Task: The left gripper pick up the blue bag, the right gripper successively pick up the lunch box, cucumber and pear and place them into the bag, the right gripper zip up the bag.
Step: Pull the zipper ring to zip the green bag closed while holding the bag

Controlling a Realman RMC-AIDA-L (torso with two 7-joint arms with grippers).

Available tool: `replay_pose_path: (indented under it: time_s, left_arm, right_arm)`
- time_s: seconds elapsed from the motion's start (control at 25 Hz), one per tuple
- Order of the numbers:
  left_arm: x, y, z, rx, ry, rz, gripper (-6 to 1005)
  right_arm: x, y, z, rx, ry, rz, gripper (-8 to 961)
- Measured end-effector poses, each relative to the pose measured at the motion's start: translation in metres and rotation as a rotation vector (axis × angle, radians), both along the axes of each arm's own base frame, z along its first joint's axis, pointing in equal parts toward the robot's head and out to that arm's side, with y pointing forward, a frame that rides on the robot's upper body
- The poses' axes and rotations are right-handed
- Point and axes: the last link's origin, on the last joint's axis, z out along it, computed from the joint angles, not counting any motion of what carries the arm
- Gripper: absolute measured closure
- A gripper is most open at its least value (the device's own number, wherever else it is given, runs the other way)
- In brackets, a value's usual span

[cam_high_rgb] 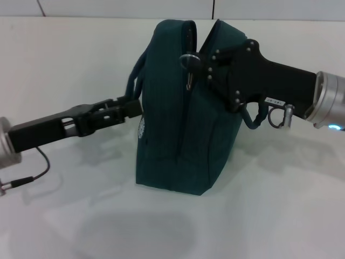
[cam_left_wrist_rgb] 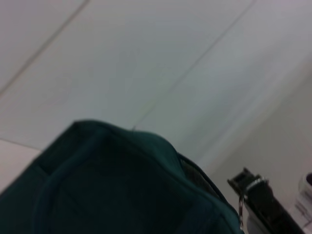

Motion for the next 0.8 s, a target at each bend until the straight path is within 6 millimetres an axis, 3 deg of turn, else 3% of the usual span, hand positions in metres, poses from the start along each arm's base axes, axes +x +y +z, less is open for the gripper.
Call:
replay_pose_path:
  time_s: [0.4, 0.76, 0.8]
  left_arm:
    - [0.011, 0.007, -0.009, -0.034, 0.007, -0.023, 123]
    - [0.008, 0.011, -0.012, -0.022, 0.021, 0.005, 124]
    - [0.008, 0.011, -0.012, -0.022, 0.021, 0.005, 161]
  right_arm:
    - [-0.006, -0.002, -0.003, -0.012, -0.004, 0.025, 950]
    - [-0.007, -0.001, -0.003, -0.011, -0.004, 0.026, 950]
    - [-0.006, -0.001, -0.003, -0.011, -0.004, 0.025, 950]
